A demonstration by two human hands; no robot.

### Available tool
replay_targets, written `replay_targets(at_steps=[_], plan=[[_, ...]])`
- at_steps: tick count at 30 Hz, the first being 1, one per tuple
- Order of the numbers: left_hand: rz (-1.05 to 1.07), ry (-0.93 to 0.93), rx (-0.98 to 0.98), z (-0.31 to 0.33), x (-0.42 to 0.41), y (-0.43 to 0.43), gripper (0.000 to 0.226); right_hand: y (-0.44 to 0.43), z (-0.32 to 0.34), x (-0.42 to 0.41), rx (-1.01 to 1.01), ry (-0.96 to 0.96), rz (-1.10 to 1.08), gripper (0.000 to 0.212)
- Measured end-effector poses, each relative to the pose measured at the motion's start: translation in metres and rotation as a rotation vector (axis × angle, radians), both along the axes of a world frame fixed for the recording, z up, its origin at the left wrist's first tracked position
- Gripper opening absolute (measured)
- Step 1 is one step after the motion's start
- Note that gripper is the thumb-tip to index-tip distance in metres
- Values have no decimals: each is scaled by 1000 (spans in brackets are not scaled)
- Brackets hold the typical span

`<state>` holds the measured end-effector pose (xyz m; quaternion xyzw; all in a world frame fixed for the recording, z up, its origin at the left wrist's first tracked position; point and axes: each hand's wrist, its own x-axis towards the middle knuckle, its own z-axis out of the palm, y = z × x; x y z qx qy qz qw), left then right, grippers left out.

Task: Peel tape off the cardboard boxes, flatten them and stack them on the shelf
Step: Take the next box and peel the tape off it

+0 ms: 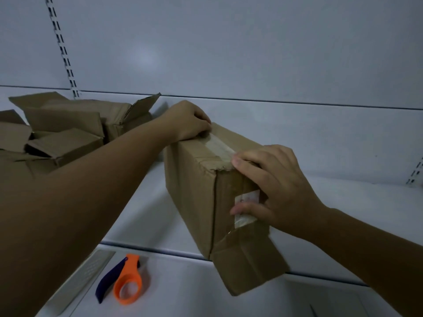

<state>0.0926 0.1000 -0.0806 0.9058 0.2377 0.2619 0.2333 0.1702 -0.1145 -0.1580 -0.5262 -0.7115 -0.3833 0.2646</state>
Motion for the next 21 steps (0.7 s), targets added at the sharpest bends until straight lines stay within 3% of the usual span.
replay_targets(at_steps=[9,14,18,21], plan=[[13,-21,-12,0,8,-4,14,-1,-4,14,-6,21,-18,53],[43,-3,28,2,12,-7,17,-9,5,19,24,189,56,36],[38,-4,18,1,18,-5,19,-20,-7,21,64,43,-26,41],[29,-7,13,0,21,-3,18,-23,-14,23,28,-27,-54,23]])
